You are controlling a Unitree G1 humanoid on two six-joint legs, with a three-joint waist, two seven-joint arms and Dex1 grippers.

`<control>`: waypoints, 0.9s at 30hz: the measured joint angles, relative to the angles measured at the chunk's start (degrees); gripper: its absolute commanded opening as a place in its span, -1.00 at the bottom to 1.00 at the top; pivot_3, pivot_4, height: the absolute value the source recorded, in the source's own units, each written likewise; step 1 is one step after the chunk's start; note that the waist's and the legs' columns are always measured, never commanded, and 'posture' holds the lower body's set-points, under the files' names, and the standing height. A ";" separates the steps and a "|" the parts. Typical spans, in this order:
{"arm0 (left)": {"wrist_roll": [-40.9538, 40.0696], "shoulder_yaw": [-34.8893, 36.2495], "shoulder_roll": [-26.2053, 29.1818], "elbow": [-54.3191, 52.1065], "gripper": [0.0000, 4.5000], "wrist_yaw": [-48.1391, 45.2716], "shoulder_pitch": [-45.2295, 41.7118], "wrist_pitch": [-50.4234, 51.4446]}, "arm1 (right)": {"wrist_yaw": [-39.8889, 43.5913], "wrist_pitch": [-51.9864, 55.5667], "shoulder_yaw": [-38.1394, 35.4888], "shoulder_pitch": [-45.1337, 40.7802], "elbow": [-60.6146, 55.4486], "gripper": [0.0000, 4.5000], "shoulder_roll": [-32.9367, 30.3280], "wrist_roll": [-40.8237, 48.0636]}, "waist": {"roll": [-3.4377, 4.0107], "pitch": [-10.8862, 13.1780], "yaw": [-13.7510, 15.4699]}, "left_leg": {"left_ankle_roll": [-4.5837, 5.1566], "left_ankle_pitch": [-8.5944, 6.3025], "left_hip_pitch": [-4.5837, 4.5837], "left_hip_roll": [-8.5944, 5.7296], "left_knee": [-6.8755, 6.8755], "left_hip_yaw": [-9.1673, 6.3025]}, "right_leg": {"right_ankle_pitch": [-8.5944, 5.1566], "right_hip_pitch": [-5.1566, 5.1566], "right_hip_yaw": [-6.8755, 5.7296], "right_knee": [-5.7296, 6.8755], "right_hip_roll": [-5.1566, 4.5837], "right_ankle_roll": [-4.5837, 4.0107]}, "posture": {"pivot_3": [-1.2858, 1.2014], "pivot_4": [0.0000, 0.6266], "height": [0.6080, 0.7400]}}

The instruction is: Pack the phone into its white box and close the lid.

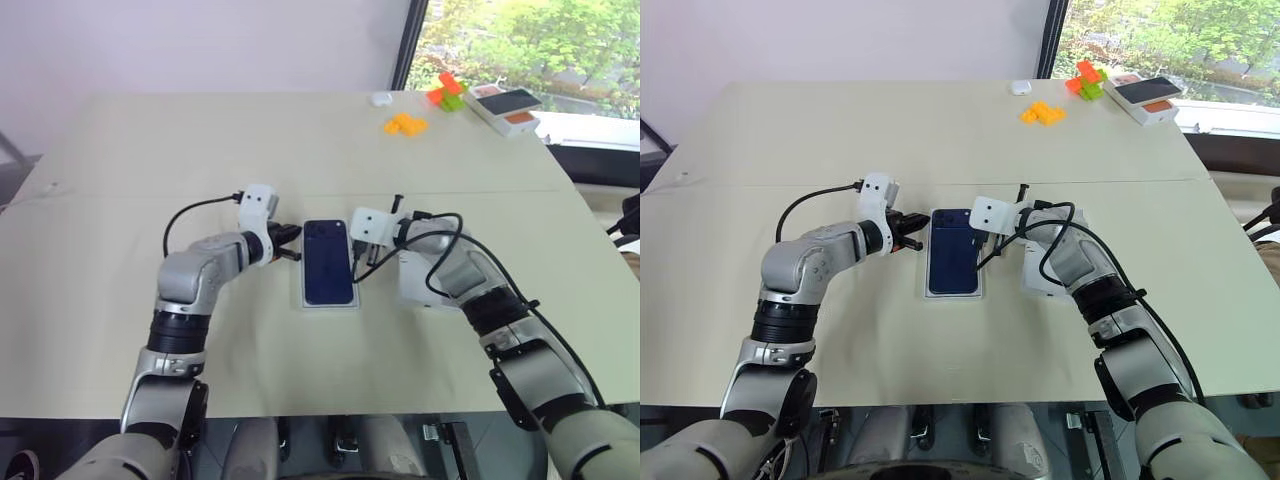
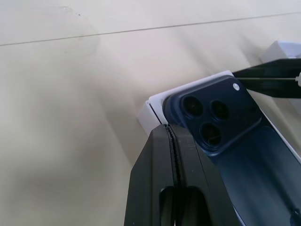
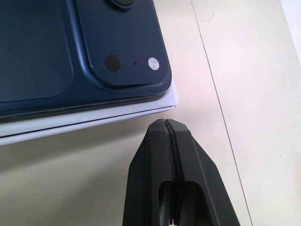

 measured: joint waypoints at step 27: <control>0.44 -1.29 -3.62 1.31 -0.98 2.11 -0.21 -4.22 | -0.14 -2.04 -0.55 1.05 -3.26 -1.00 1.48 2.91 | 0.00 -0.02 -0.06 | -0.03 0.02 0.06 0.01 -0.01 0.00 | 0.00 0.01 0.01 0.08 0.01 0.00 | 0.03 -0.52 0.95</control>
